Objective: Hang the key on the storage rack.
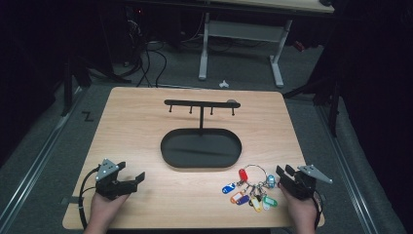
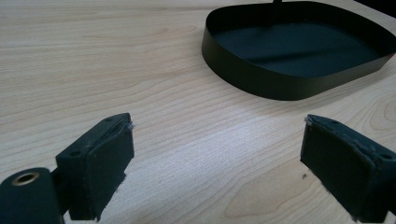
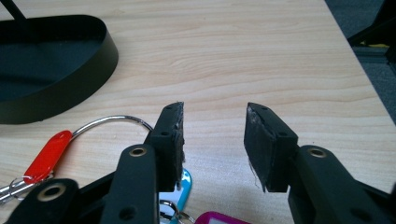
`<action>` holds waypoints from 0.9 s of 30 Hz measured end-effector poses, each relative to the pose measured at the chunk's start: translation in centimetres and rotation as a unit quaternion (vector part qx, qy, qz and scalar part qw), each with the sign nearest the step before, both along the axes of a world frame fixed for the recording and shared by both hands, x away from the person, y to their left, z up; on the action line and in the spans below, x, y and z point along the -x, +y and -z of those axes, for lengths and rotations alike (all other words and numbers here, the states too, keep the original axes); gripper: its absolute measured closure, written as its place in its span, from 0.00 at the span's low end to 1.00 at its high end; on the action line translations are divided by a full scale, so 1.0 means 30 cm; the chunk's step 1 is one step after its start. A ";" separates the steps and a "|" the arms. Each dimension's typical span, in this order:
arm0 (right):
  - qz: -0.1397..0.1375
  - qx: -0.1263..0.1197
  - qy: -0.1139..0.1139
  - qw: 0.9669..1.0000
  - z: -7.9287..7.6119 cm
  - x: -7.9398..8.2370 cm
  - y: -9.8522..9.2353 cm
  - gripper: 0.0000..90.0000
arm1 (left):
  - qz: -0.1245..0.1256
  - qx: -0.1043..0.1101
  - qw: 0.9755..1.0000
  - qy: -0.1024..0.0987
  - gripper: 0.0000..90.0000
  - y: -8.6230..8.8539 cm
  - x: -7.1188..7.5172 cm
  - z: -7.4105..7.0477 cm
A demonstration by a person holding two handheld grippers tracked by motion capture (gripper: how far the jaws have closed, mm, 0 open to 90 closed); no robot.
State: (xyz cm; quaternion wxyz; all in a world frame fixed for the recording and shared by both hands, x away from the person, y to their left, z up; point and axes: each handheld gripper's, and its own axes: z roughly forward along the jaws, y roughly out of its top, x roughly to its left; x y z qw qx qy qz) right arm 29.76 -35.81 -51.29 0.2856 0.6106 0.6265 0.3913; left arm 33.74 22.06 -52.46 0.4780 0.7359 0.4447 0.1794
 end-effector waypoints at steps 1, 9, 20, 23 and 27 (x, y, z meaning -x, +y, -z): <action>-0.001 -0.001 -0.001 1.000 0.000 0.000 0.000 0.63 | 0.001 -0.001 1.000 0.001 0.11 -0.002 -0.002 0.000; -0.016 -0.005 0.004 1.000 0.005 0.012 -0.008 0.59 | 0.008 -0.005 1.000 -0.001 0.12 -0.031 -0.015 0.001; -0.023 -0.005 0.005 1.000 0.011 0.001 -0.003 0.55 | 0.004 -0.025 1.000 -0.006 0.12 -0.025 -0.008 0.005; -0.027 -0.005 0.007 1.000 0.013 -0.005 0.003 0.54 | -0.002 -0.034 0.999 -0.011 0.12 -0.022 -0.006 0.009; -0.035 -0.006 0.007 0.999 0.012 -0.013 0.012 0.53 | -0.006 -0.046 0.999 -0.018 0.10 -0.023 -0.001 0.013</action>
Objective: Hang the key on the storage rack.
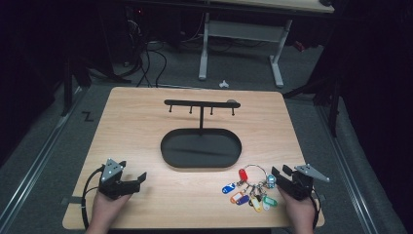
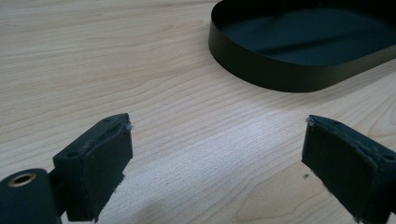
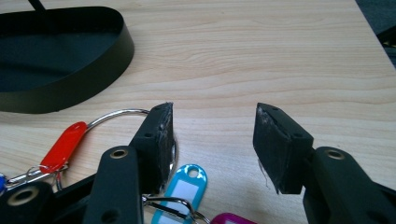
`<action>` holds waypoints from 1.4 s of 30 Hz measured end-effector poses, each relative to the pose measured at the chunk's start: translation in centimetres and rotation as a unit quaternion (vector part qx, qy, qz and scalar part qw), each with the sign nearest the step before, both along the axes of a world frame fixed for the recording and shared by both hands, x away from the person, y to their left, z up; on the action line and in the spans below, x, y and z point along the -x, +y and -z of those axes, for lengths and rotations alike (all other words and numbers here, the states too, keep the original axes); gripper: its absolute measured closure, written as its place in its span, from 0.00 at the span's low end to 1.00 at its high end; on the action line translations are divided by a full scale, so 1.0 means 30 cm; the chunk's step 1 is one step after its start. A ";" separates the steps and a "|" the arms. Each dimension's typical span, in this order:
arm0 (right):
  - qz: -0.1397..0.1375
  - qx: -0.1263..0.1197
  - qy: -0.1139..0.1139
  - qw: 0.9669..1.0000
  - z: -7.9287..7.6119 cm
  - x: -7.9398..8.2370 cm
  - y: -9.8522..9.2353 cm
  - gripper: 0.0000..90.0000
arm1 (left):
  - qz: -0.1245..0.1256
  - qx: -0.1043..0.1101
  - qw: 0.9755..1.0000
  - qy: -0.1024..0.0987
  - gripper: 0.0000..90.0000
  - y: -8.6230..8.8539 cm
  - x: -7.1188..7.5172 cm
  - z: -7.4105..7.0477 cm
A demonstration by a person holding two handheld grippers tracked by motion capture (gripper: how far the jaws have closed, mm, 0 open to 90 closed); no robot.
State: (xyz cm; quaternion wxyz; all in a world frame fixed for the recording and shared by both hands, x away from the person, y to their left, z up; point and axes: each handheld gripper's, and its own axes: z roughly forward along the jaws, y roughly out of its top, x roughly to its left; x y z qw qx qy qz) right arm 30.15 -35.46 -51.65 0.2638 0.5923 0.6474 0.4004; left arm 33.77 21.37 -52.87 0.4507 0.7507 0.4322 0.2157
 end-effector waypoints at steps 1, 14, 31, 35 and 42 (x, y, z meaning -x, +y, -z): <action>-0.003 -0.001 0.000 1.000 0.000 -0.002 0.003 0.53 | 0.000 -0.001 1.000 0.001 0.09 0.000 0.001 0.000; -0.038 0.007 0.003 0.999 -0.010 0.007 0.027 0.52 | 0.014 -0.024 1.000 0.004 0.05 -0.033 0.021 -0.110; -0.038 0.054 0.020 0.998 -0.070 -0.002 0.111 0.49 | 0.016 -0.042 0.999 0.023 0.07 0.002 0.006 0.002; -0.036 0.061 0.040 0.997 -0.096 -0.007 0.109 0.46 | 0.021 -0.010 0.999 0.032 0.07 0.009 0.029 0.007; -0.053 0.074 0.070 0.993 -0.139 -0.030 0.092 0.46 | 0.029 -0.033 0.999 0.020 0.07 -0.012 0.049 0.012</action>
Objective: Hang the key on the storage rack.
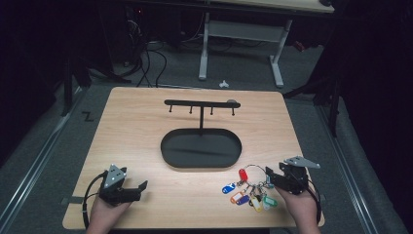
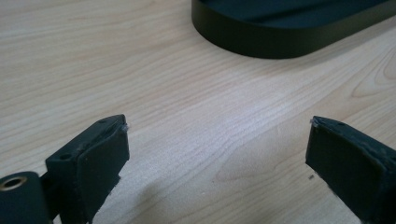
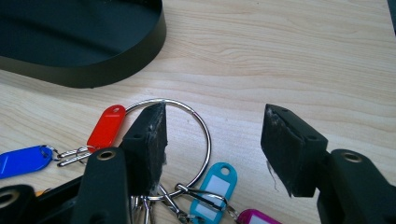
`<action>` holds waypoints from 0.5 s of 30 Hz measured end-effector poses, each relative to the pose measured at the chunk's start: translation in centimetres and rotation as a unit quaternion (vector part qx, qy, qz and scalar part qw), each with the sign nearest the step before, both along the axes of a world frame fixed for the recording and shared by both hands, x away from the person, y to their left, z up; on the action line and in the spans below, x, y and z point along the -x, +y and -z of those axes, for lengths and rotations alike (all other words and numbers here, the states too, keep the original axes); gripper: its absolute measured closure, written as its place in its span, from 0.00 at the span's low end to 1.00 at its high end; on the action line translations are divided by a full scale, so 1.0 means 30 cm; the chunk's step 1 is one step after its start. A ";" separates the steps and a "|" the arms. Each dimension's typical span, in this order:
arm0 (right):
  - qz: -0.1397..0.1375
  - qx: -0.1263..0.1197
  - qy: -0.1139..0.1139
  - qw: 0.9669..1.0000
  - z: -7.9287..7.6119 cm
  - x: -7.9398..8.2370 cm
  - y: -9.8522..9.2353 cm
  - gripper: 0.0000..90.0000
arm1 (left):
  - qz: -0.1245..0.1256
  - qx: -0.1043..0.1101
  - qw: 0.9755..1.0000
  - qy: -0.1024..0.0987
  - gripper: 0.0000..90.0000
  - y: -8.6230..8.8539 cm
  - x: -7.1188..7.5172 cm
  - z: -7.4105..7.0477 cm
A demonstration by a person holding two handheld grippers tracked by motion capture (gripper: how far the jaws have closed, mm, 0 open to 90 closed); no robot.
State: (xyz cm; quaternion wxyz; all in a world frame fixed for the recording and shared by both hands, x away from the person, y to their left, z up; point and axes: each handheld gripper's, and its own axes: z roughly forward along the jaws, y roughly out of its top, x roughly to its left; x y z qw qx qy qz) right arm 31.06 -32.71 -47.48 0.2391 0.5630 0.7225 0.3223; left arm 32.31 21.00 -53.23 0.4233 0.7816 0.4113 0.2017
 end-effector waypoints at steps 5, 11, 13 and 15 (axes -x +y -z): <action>-0.008 -0.005 0.017 1.000 -0.009 -0.044 0.000 0.47 | 0.002 0.002 1.000 0.005 0.07 -0.003 -0.003 0.003; -0.024 -0.004 0.057 0.998 -0.018 -0.085 0.008 0.47 | 0.012 -0.005 1.000 0.011 0.07 -0.007 -0.014 -0.001; -0.033 0.002 0.065 0.997 -0.024 -0.091 0.009 0.47 | 0.013 -0.007 1.000 0.010 0.07 -0.011 -0.014 -0.003; -0.035 0.004 0.071 0.997 -0.029 -0.093 0.004 0.47 | 0.014 -0.004 1.000 0.013 0.07 -0.014 -0.014 -0.004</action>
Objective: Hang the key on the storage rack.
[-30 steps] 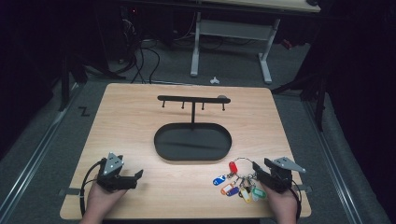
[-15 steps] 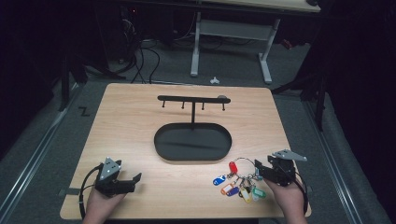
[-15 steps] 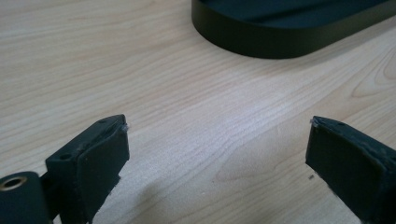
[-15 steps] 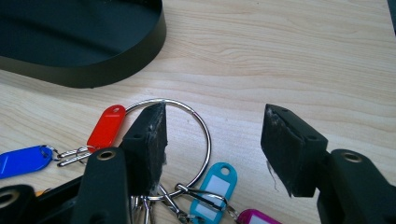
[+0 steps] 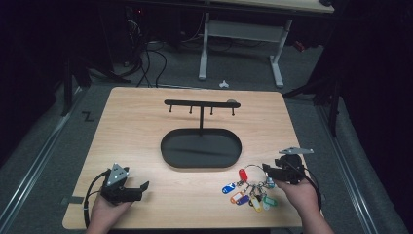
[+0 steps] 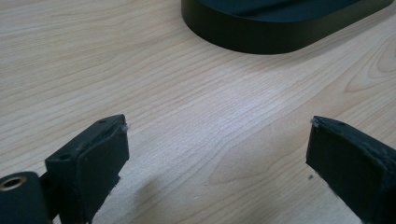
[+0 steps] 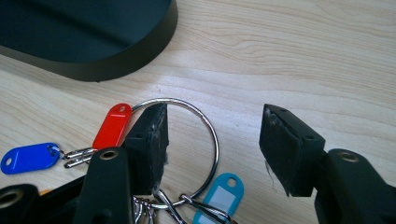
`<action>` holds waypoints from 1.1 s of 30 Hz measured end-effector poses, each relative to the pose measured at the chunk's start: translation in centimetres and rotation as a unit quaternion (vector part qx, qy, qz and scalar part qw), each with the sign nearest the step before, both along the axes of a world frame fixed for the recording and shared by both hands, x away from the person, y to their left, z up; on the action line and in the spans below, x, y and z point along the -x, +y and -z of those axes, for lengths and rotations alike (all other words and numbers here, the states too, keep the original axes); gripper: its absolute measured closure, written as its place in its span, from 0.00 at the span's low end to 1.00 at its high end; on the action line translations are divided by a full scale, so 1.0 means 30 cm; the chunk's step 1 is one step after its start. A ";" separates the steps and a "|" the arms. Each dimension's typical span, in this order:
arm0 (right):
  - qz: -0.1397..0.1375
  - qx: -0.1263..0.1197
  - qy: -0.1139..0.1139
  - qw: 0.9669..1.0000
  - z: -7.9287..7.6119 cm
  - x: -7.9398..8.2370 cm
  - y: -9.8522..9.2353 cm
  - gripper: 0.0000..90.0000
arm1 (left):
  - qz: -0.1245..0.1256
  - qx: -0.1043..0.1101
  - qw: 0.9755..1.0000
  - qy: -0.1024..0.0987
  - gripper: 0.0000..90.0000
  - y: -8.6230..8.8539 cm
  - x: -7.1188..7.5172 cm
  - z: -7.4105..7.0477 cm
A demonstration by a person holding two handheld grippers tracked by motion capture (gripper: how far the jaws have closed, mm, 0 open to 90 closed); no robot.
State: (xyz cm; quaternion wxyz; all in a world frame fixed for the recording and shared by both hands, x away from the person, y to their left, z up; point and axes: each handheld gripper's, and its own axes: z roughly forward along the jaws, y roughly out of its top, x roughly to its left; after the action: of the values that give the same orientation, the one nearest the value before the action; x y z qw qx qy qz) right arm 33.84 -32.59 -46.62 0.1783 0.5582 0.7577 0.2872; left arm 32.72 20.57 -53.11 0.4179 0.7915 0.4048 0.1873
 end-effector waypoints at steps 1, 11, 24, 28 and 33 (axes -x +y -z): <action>-0.001 0.000 0.003 1.000 0.001 -0.001 -0.001 0.48 | 0.003 -0.005 1.000 0.002 0.07 -0.002 0.001 0.000; -0.007 0.000 -0.001 1.000 0.002 0.030 0.000 0.47 | 0.020 -0.003 1.000 -0.001 0.07 -0.009 0.027 -0.020; -0.012 -0.018 0.034 0.999 0.026 0.043 0.001 0.47 | -0.007 -0.027 1.000 -0.003 0.08 -0.052 -0.020 -0.089; -0.017 -0.003 0.051 0.999 0.026 0.024 0.012 0.47 | 0.017 -0.016 1.000 0.008 0.08 -0.049 -0.017 -0.089; -0.019 0.027 0.072 0.997 0.012 -0.006 0.037 0.47 | 0.037 0.012 0.999 0.021 0.11 -0.044 -0.015 -0.073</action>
State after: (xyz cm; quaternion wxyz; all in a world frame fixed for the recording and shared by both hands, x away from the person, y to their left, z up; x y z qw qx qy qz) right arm 34.02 -31.48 -46.98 0.1327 0.5583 0.7864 0.2285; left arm 33.18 19.26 -50.91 0.4249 0.8048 0.3862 0.1502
